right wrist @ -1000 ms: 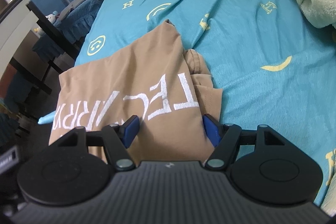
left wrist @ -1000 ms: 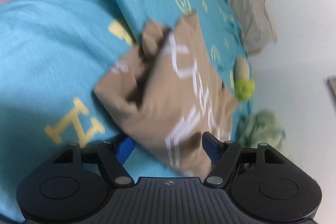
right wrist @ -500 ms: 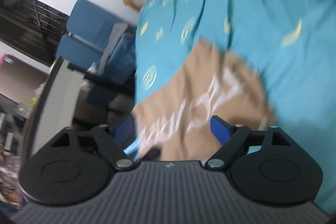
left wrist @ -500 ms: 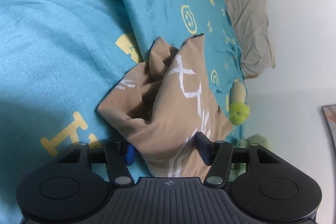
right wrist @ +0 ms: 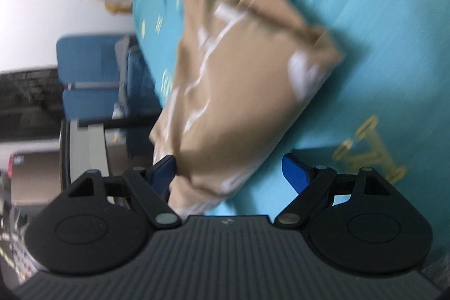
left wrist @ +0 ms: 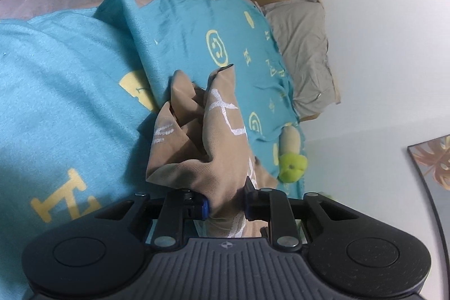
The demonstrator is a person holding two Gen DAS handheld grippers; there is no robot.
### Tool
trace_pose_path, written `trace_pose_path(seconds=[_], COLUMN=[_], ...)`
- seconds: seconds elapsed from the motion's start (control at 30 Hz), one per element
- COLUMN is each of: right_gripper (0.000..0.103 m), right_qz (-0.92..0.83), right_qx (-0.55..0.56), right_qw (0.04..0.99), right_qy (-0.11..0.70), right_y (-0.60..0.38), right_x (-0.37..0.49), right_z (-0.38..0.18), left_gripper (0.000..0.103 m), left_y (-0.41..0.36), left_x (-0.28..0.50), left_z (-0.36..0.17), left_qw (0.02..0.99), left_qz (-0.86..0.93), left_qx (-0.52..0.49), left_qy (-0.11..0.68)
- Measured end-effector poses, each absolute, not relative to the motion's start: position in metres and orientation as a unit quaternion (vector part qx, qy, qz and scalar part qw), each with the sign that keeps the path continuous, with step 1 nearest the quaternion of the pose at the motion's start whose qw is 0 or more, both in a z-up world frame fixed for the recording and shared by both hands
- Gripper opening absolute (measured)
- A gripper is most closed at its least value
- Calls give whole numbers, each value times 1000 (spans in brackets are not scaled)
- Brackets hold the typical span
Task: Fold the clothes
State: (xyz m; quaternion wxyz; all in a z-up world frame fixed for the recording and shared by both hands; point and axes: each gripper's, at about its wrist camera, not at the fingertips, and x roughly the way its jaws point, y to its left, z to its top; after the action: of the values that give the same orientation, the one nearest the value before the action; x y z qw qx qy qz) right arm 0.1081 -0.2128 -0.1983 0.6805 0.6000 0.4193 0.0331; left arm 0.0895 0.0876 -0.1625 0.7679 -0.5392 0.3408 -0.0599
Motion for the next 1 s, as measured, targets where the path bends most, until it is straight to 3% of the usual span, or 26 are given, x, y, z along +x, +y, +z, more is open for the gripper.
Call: trace_pose_path(seconds=[0.1,0.17,0.2,0.23,0.33,0.5,0.7,1.0], right_gripper=[83,62,56,42,30,25,24,24], right_qz=[8,8,11,14,24,41,56,28], right_qx=[608,600,594,586,568,562,563,554], right_qw=[697,710,716,723,742,757,773,811], right_qy=[380,367,367,365,356,331,287,187], right_y=[-222,-226,-226,-225,-221,-227,-260,-399], right_x=[102,102,103,104,103,88,71,50], right_z=[-197,-191,-189,-185,-175,-146,-90,30], left_gripper=[22,22,22,22,22,21,21,21], left_y=[88,88,88,87,87,89,62,-104], left_x=[87,85,85,86,85,77,74,117], left_z=[-161,-160,-158,-156,-147,-122,-54,71], left_qw=[766,768,771,775,779,767,768,775], left_qz=[-62,-63,-64,-66,-73,-87,-127,-242], left_qx=[-544,-543,-540,-536,-533,-546,-535,-483], left_qy=[337,333,331,329,324,326,327,328])
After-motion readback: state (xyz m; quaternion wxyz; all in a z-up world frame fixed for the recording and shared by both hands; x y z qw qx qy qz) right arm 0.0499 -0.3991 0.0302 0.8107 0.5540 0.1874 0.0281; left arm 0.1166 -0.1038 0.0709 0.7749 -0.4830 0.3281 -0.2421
